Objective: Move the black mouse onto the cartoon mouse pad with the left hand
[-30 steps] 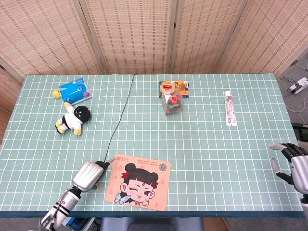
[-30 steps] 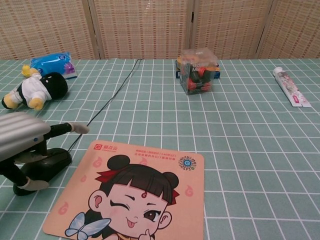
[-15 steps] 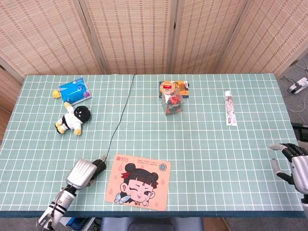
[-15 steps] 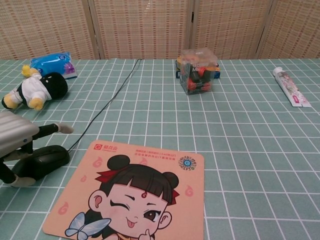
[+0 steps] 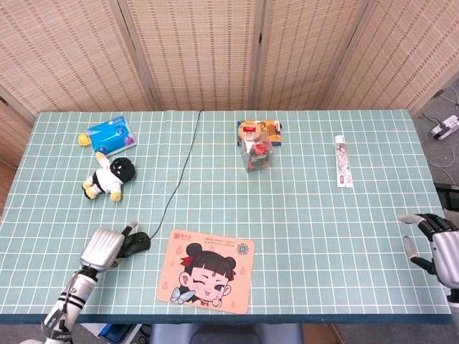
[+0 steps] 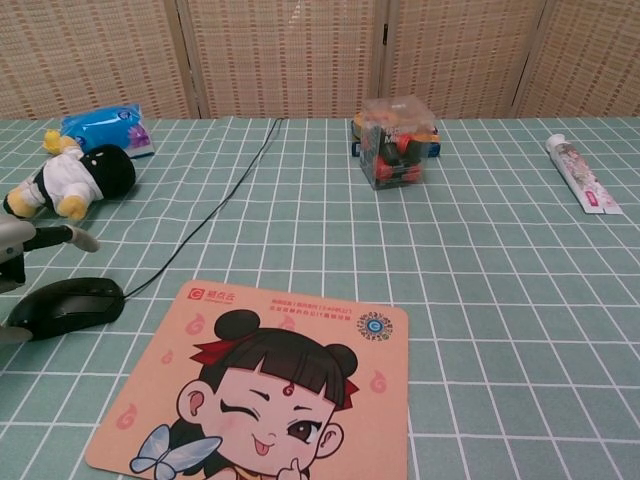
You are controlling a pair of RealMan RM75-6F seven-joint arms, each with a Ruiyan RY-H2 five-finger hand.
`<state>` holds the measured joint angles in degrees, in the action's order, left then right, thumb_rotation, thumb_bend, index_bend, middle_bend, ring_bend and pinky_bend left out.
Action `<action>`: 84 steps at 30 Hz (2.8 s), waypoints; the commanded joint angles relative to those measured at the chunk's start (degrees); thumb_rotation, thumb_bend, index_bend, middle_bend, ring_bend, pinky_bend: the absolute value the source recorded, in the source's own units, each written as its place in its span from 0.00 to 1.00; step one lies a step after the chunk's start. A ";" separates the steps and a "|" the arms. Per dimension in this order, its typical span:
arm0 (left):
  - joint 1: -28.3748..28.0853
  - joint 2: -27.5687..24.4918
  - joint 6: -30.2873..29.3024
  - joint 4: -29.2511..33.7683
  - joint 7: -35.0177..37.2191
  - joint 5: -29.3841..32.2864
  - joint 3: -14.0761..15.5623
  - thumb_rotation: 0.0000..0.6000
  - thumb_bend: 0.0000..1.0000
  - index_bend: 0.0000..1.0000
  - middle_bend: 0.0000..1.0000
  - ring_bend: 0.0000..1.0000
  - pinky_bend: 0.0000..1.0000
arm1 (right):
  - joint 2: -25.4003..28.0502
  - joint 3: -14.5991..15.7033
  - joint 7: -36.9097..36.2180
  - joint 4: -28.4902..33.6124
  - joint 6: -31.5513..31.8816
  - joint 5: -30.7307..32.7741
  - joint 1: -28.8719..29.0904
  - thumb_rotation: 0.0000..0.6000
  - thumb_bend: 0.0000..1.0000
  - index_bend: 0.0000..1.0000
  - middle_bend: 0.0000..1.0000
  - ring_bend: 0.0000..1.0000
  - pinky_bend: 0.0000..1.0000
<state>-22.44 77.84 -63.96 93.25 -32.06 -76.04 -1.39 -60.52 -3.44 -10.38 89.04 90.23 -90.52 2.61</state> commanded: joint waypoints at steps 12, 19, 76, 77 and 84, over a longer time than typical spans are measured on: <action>-4.09 -4.83 7.83 7.36 7.94 13.85 -3.22 1.00 0.00 0.34 1.00 1.00 1.00 | 0.15 0.16 -0.58 -0.13 0.07 -0.25 -0.04 1.00 0.41 0.35 0.40 0.31 0.38; -5.39 -4.03 7.36 7.97 4.53 20.29 -3.09 1.00 0.00 0.36 1.00 1.00 1.00 | 0.19 0.17 -0.70 -0.19 -0.10 -0.19 0.02 1.00 0.41 0.35 0.40 0.31 0.38; -10.27 -1.24 2.07 22.14 3.22 20.56 -2.14 1.00 0.12 0.66 1.00 1.00 1.00 | 0.95 0.22 -2.21 -0.15 1.42 -0.62 -0.76 1.00 0.41 0.35 0.40 0.31 0.38; -10.80 -0.36 2.19 22.00 2.59 21.23 -2.28 1.00 0.12 0.66 1.00 1.00 1.00 | 1.01 0.19 -2.37 -0.17 1.48 -0.59 -0.79 1.00 0.41 0.35 0.40 0.31 0.38; -13.46 4.36 1.74 21.39 -1.68 25.41 -2.39 1.00 0.12 0.66 1.00 1.00 1.00 | 1.34 0.01 -3.33 -0.38 1.98 -0.40 -1.07 1.00 0.41 0.35 0.40 0.31 0.38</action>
<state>-35.31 81.41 -61.99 114.80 -33.01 -51.38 -3.80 -59.20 -3.42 -13.71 88.67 92.19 -90.93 1.56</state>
